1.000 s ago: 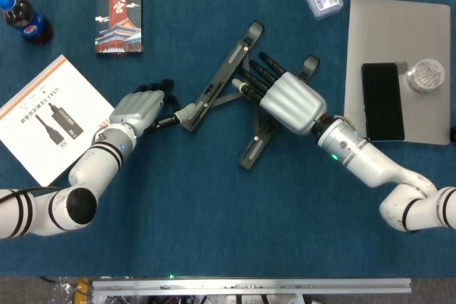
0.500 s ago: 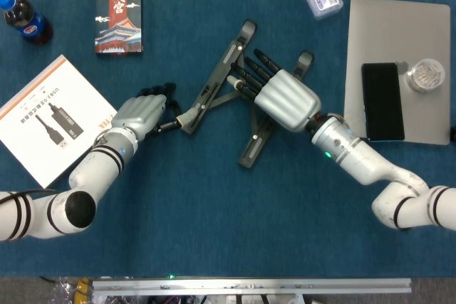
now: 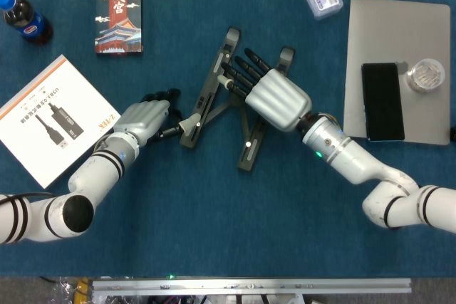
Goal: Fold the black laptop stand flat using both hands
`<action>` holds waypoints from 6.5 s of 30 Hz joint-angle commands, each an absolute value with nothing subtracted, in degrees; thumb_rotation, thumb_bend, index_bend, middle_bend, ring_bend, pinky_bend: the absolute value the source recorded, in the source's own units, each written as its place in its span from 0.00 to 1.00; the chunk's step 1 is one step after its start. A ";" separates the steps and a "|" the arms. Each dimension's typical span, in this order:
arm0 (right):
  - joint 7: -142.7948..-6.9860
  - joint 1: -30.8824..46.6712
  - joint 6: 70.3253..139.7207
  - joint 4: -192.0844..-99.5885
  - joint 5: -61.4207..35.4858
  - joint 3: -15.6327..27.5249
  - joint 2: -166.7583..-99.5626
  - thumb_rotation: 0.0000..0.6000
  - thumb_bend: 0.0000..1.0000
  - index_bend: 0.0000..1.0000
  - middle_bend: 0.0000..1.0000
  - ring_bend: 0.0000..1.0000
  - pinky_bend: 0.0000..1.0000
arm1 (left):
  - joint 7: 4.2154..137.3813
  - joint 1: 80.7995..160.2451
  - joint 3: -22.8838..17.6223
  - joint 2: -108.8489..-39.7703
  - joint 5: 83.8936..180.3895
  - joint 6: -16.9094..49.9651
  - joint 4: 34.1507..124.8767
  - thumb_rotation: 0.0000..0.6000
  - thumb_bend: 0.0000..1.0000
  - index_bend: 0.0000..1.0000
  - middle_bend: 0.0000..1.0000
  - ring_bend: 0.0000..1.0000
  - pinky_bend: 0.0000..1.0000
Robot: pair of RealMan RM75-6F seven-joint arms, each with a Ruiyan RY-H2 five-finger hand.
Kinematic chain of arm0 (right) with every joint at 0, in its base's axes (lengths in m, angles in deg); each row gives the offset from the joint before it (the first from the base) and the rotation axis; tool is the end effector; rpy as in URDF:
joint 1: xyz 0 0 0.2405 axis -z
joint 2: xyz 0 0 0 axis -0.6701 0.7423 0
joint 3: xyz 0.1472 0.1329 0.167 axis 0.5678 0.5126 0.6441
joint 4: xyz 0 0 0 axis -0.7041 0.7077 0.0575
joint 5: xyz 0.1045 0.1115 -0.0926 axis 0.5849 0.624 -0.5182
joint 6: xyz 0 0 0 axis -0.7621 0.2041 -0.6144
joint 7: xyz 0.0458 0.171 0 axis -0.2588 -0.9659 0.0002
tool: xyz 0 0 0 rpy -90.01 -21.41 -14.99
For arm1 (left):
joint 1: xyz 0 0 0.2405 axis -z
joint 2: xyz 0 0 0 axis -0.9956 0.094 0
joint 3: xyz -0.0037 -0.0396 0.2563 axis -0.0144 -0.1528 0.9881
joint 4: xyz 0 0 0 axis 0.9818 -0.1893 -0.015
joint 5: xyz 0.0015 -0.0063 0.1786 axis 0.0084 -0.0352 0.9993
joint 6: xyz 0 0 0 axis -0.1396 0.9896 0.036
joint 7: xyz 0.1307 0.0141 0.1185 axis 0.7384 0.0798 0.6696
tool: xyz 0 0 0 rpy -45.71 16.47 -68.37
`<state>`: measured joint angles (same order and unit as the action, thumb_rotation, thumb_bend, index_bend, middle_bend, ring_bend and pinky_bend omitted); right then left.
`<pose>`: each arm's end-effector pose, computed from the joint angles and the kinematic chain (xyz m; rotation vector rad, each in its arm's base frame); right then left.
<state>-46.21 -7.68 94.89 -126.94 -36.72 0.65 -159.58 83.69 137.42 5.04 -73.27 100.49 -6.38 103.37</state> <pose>-0.0893 -0.3561 -0.1059 2.1902 -0.2147 0.8364 -0.1732 0.3285 -0.0322 -1.8308 -1.6552 -0.5445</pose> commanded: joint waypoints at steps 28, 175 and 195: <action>-47.83 -8.81 95.26 -124.25 -37.20 1.15 -161.92 1.00 0.00 0.00 0.00 0.00 0.00 | 82.91 136.55 5.63 -71.98 102.90 -4.07 103.13 0.00 0.20 0.34 0.00 0.00 0.00; -63.22 -11.80 94.79 -138.86 -40.87 0.63 -148.82 1.00 0.00 0.00 0.00 0.00 0.00 | 87.90 130.10 3.65 -67.86 135.82 0.32 98.63 0.93 0.20 0.00 0.00 0.00 0.00; -63.13 -18.07 77.37 -154.23 -35.35 0.37 -135.02 1.00 0.00 0.00 0.00 0.00 0.00 | 83.36 115.68 2.22 -59.03 138.39 22.19 106.18 1.00 0.20 0.00 0.00 0.00 0.00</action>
<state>-63.48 -17.46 78.25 -153.65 -35.80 0.55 -135.51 83.77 116.56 1.96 -59.61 137.78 21.11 105.79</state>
